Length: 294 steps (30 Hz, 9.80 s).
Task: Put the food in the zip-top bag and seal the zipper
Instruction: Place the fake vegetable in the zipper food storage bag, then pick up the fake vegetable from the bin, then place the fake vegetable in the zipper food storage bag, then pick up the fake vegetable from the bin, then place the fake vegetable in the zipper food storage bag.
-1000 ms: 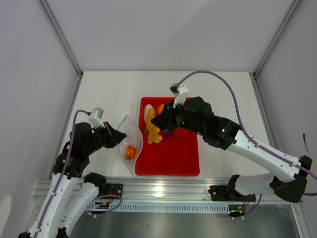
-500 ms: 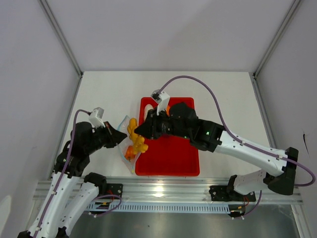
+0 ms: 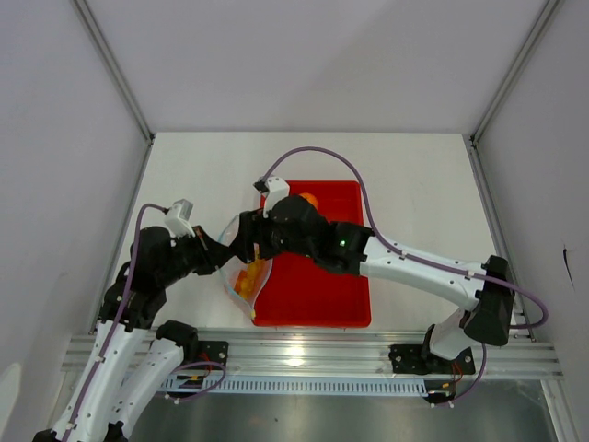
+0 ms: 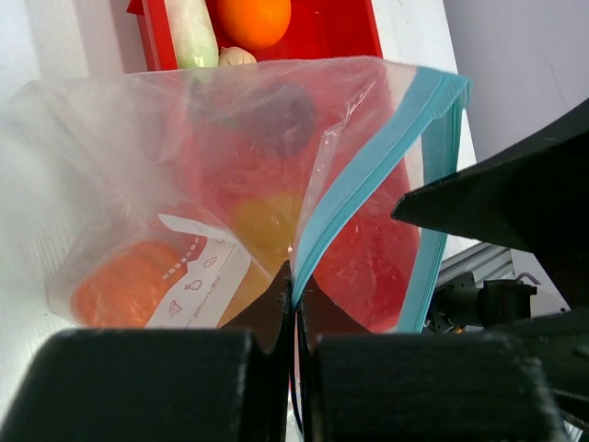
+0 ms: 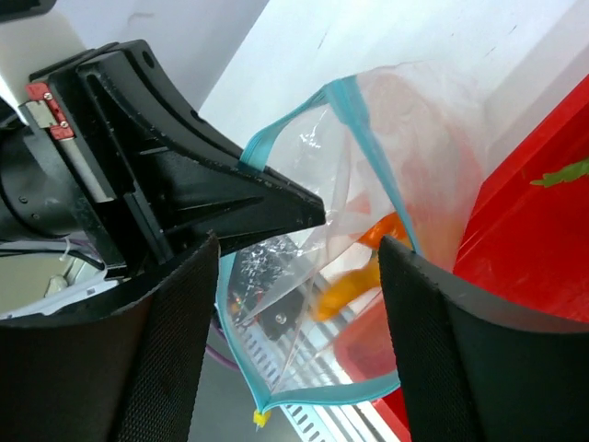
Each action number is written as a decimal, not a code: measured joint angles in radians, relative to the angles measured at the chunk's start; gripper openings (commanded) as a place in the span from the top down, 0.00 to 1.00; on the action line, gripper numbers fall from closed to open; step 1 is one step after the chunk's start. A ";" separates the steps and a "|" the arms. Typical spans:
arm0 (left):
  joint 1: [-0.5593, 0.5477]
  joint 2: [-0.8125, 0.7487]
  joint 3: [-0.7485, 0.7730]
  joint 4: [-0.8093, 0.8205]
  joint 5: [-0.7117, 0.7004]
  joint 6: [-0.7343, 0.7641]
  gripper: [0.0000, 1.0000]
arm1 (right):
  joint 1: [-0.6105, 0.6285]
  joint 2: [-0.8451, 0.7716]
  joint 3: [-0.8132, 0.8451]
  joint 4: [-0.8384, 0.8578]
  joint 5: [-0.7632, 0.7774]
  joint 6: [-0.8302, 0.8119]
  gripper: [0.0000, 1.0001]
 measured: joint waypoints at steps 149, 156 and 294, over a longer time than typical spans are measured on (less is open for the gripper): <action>0.000 -0.043 0.017 -0.042 -0.008 0.002 0.99 | -0.359 0.220 0.046 -0.105 0.132 -0.162 0.14; 0.000 -0.053 0.017 -0.053 -0.009 0.002 0.99 | -0.358 0.428 0.226 -0.111 0.089 -0.149 0.22; 0.000 -0.063 0.015 -0.069 -0.008 0.003 1.00 | 0.085 -0.286 -0.307 0.077 -0.222 0.167 0.76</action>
